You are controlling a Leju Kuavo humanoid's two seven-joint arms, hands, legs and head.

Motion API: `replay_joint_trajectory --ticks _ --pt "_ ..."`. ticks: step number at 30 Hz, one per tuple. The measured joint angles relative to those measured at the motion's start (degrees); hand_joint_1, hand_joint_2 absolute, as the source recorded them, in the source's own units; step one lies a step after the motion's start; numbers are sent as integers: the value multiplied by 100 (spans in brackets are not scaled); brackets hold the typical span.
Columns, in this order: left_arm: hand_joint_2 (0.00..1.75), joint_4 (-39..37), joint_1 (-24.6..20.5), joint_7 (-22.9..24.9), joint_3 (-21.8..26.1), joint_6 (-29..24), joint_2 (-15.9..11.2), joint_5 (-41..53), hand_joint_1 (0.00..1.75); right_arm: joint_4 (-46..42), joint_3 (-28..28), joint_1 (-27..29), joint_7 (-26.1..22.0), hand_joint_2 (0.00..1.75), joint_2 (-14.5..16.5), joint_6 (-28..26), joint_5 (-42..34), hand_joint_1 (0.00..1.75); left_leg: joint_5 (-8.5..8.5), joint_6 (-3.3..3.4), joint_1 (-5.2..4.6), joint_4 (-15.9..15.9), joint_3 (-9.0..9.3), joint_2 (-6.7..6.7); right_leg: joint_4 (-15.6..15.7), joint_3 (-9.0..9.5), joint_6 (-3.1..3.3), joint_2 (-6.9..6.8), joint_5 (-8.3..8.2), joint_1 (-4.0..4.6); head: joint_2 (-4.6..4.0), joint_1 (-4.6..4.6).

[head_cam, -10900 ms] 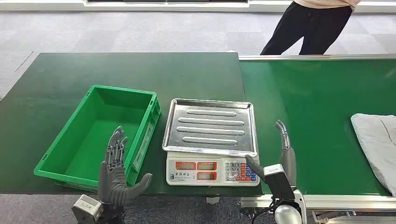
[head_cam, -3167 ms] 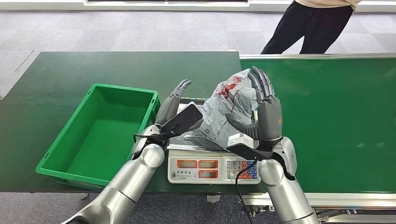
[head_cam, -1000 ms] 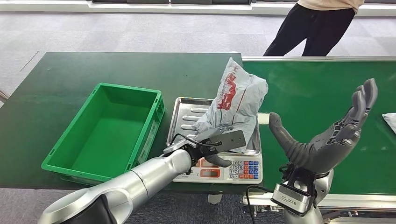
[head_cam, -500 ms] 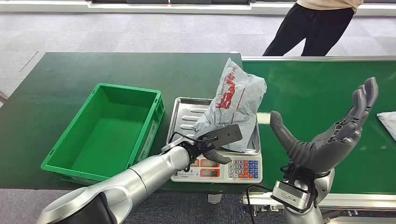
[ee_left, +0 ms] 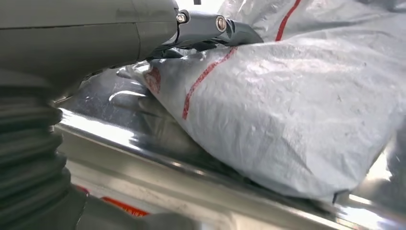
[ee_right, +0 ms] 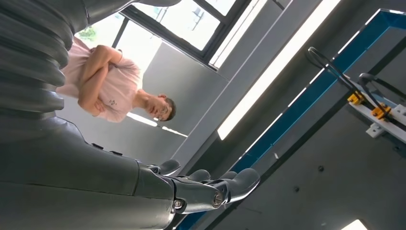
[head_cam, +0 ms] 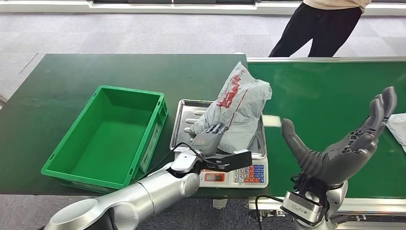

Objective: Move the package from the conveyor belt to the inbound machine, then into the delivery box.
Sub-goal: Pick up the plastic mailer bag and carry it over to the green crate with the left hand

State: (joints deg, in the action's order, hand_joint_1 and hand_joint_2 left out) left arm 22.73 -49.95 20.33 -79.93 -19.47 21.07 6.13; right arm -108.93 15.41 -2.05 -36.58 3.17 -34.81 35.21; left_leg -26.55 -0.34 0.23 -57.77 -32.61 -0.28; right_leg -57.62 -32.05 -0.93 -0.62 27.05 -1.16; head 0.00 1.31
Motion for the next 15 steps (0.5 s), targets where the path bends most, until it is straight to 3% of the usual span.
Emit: replay_joint_trajectory --ticks 6,10,15 --pt "175 -91 -3 -108 -27 -61 2 28 175 2 0 -6 -44 175 0 -8 -81 0 4 4 0 0 1 1 0 4 -4 1 -8 0 0 0" --pt "175 -136 -4 -203 -7 -23 4 -27 0 10 0 -31 -68 175 0 -29 -134 0 12 11 0 0 0 1 0 6 -9 0 -15 -1 0 1" --pt "175 -187 -15 -360 160 336 3 -332 0 39 0 -93 -115 175 0 -54 -193 0 21 11 0 0 -1 1 0 5 -10 -1 -24 -1 -1 1"
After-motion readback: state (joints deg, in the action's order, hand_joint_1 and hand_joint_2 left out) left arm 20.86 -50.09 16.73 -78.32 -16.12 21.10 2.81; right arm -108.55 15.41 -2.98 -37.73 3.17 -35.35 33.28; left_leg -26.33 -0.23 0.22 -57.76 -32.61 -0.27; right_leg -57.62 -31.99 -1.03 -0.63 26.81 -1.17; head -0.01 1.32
